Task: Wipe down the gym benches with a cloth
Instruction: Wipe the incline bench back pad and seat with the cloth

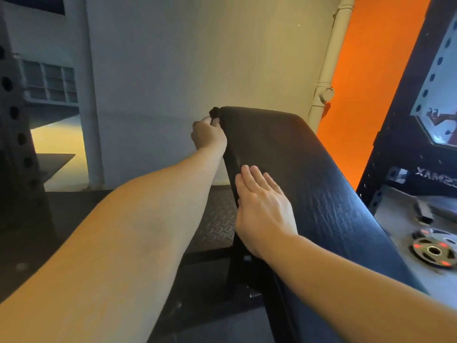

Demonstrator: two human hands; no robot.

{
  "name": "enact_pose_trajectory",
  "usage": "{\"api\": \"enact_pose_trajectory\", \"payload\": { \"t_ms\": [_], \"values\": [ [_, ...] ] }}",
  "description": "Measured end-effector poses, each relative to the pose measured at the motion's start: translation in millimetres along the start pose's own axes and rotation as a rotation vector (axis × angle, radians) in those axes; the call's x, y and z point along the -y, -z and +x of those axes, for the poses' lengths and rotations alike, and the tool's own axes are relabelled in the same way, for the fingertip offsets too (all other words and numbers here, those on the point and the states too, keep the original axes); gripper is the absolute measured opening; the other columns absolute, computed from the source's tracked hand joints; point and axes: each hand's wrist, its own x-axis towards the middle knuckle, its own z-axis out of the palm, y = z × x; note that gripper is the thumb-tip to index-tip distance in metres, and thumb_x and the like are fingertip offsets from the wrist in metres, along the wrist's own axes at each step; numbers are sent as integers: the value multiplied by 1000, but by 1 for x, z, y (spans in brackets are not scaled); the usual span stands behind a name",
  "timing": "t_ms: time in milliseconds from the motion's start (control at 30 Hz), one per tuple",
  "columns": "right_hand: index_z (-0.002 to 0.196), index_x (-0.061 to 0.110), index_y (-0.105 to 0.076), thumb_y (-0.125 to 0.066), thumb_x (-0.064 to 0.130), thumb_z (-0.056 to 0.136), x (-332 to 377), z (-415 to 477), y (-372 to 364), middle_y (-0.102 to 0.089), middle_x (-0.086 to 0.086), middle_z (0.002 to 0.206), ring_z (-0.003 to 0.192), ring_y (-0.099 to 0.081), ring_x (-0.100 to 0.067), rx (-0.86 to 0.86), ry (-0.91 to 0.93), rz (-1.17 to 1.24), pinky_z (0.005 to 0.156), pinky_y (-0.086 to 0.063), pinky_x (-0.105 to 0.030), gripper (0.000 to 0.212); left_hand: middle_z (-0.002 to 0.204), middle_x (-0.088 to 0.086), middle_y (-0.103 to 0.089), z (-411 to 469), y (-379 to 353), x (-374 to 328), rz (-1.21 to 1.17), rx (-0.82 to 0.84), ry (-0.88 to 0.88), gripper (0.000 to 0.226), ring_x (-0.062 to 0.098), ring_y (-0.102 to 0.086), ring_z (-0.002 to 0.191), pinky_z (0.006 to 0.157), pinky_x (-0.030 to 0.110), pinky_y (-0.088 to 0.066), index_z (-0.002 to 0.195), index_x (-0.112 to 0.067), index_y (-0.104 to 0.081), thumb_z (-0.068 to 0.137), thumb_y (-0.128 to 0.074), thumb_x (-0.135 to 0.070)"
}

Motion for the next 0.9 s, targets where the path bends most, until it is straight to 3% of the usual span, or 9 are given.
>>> {"api": "enact_pose_trajectory", "payload": {
  "t_ms": [100, 367, 433, 600, 800, 900],
  "values": [
    [163, 17, -15, -34, 30, 106, -2, 0, -1, -2, 0, 171, 157, 5, -16, -17, -5, 36, 124, 8, -31, 61, 118, 6, -66, -7, -1, 6, -42, -20, -10, 34, 21, -64, 106, 80, 27, -45, 127, -12, -68, 108, -48, -31],
    [162, 18, -21, -38, 25, 106, -4, -3, 2, -9, 0, 170, 157, 1, -14, -41, -2, 114, 121, 8, -26, 59, 100, 5, -70, -68, 21, 25, -43, 37, -115, 27, 13, -63, 84, 60, 12, -36, 106, -9, -72, 107, -49, -24],
    [162, 18, -20, -38, 25, 106, -4, -4, 3, -8, 1, 170, 157, 1, -13, -43, 3, 126, 122, 8, -26, 59, 96, 1, -69, -87, 28, 34, -33, 91, -144, 26, 7, -62, 80, 61, 11, -38, 102, -12, -71, 107, -49, -25],
    [161, 17, -23, -39, 25, 105, -2, -5, 2, -11, -1, 170, 157, -1, -15, -59, 1, 127, 125, 4, -28, 60, 94, 3, -70, -77, 27, 27, 30, 77, -143, 27, 12, -60, 77, 60, 14, -38, 101, -9, -73, 106, -51, -24],
    [161, 15, -23, -38, 25, 105, -1, -4, -2, -13, -3, 170, 157, -3, -17, -65, -3, 90, 127, 1, -31, 59, 108, 7, -73, -38, 15, 5, -35, -19, -5, 25, 25, -68, 99, 77, 28, -45, 113, -10, -74, 105, -53, -21],
    [161, 15, -25, -39, 24, 104, -1, -3, -4, -14, -2, 170, 157, -4, -17, -82, -4, 93, 126, 1, -30, 59, 105, 5, -73, -47, 17, 11, -65, -6, -40, 24, 20, -66, 92, 73, 24, -43, 110, -10, -74, 105, -53, -22]
  ]
}}
